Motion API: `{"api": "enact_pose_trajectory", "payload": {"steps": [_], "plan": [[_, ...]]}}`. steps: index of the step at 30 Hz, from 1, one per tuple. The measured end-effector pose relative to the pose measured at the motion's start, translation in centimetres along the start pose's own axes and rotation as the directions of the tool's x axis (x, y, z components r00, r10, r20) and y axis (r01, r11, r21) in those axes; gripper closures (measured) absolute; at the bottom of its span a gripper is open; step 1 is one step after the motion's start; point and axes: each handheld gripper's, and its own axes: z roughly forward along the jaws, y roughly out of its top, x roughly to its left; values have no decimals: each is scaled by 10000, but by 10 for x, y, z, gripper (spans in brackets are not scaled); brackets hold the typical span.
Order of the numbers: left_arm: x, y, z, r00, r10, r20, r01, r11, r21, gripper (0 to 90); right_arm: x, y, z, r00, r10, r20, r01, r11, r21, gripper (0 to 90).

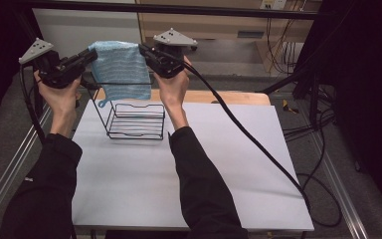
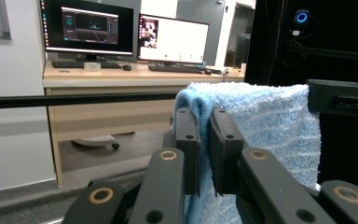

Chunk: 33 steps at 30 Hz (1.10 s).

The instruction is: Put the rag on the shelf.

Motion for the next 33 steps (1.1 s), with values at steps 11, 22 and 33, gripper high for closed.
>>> {"api": "enact_pose_trajectory", "payload": {"steps": [11, 22, 33], "plan": [[2, -15, -16, 9995, 69, 295, -77, 9995, 297, 827, 8, -16, -7, 9987, -167, -483, 188, 9988, 451, 846], [4, -27, -29, 9989, -122, 462, 92, 9979, 639, 822, 20, -20, -16, 9939, -675, -878, 748, 9938, 819, 846], [-5, -37, -44, 9989, 87, 452, -133, 9947, 1022, 797, 29, -29, -27, 9872, -841, -1356, 1009, 9873, 1225, 845]]}}
